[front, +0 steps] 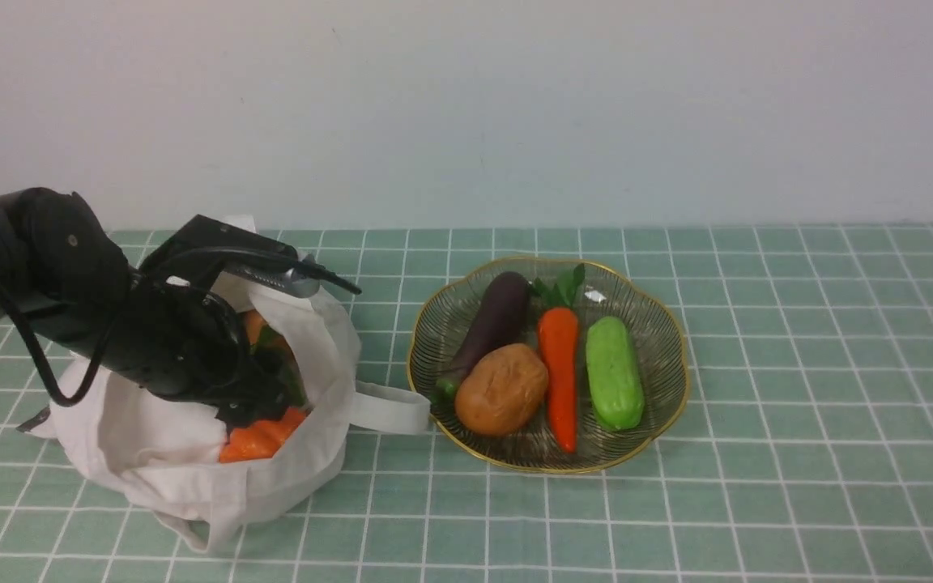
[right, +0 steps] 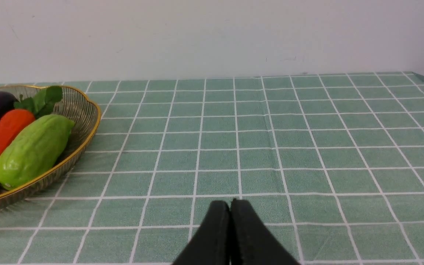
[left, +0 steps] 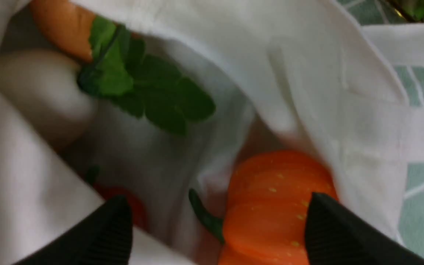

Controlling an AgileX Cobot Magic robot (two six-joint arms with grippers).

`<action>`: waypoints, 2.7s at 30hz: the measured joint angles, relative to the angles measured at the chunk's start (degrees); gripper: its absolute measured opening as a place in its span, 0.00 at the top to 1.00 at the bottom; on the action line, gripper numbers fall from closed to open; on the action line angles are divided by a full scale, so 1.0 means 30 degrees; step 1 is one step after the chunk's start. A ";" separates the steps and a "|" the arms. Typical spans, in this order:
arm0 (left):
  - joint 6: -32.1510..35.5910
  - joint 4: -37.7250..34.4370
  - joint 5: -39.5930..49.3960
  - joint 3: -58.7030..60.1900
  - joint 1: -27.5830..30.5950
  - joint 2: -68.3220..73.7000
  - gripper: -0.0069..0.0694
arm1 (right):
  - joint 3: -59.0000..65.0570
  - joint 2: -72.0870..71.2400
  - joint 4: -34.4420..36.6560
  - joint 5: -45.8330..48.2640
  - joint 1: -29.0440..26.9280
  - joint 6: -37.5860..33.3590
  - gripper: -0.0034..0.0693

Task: Take vegetables from cloth bag on blue coffee tablecloth place on plate.
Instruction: 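Reach into the cloth bag and grasp the pumpkin with the left gripper, then move the orange pumpkin from the bag onto the plate with the left gripper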

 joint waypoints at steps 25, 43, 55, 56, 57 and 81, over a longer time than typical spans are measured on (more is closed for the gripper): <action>-0.0055 -0.0750 0.2711 -0.1259 -0.0090 0.0547 0.09 | 0.0000 0.0000 0.0000 0.0000 0.0000 0.0047 0.97; -0.2392 0.2295 0.2662 -0.1266 -0.1392 0.1732 0.10 | 0.0000 0.0000 0.0000 0.0000 0.0000 0.0051 0.97; -0.3864 0.2609 0.3214 -0.1493 -0.1418 0.1811 0.31 | 0.0000 0.0000 0.0000 0.0000 0.0000 0.0051 0.97; -0.3879 0.2612 0.3316 -0.1587 -0.1418 0.1723 0.31 | 0.0000 0.0000 0.0000 0.0000 0.0000 0.0051 0.97; -0.3920 0.2612 0.3465 -0.1732 -0.1418 0.1604 0.31 | 0.0000 0.0000 0.0000 0.0000 0.0000 0.0051 0.97; -0.0660 -0.4305 -0.1822 -0.4550 -0.7081 -0.1101 0.31 | 0.0000 0.0000 0.0000 0.0000 0.0000 0.0051 0.97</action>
